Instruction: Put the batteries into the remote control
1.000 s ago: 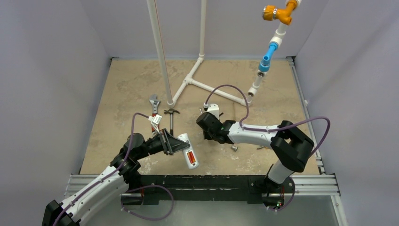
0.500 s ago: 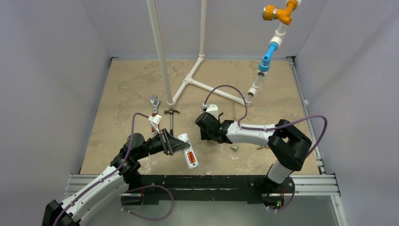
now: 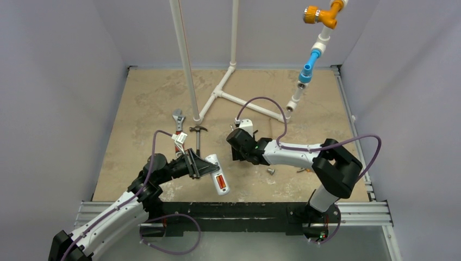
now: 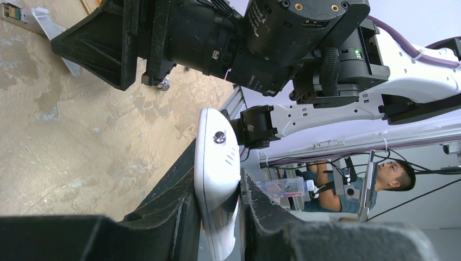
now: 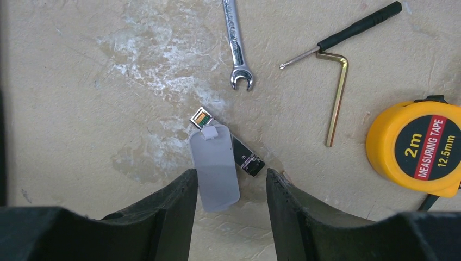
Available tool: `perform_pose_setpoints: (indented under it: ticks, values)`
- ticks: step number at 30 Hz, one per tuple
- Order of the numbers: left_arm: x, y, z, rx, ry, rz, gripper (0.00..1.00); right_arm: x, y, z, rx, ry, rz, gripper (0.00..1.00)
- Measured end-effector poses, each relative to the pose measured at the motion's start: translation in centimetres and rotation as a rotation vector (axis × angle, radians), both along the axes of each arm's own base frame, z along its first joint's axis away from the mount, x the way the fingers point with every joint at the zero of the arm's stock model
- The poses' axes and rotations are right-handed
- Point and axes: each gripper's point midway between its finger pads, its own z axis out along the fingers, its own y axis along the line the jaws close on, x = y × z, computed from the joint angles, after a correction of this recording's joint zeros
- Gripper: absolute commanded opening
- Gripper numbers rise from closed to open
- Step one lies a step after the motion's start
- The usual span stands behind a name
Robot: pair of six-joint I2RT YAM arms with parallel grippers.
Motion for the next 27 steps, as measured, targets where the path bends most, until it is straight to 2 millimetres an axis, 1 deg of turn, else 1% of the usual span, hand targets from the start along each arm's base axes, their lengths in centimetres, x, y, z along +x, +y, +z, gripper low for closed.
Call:
perform_pose_setpoints:
  ticks: [5,11,15,18,21,22,27]
  values:
    - [0.0,0.0,-0.1,0.001,0.002,0.000,0.00,0.1,-0.4,-0.1,-0.010,-0.001,-0.010,0.41]
    - [0.0,0.0,-0.1,0.003,0.005,0.000,0.00,0.3,-0.5,0.2,-0.006,-0.009,-0.015,0.38]
    - [0.1,0.0,-0.3,0.007,0.009,0.000,0.00,0.3,-0.5,1.3,0.020,-0.029,-0.017,0.34]
    - [0.1,-0.1,-0.3,0.007,0.010,0.000,0.00,0.5,-0.2,2.3,0.048,-0.048,-0.019,0.28]
    - [0.1,-0.1,-0.3,0.008,0.010,0.000,0.00,0.6,-0.3,2.7,0.060,-0.059,-0.022,0.25]
    - [0.1,-0.1,-0.3,0.008,0.010,0.000,0.00,0.6,-0.5,2.7,0.058,-0.060,-0.024,0.26]
    - [0.1,-0.1,-0.3,0.008,0.010,0.000,0.00,0.5,-1.2,2.2,0.046,-0.053,-0.032,0.42]
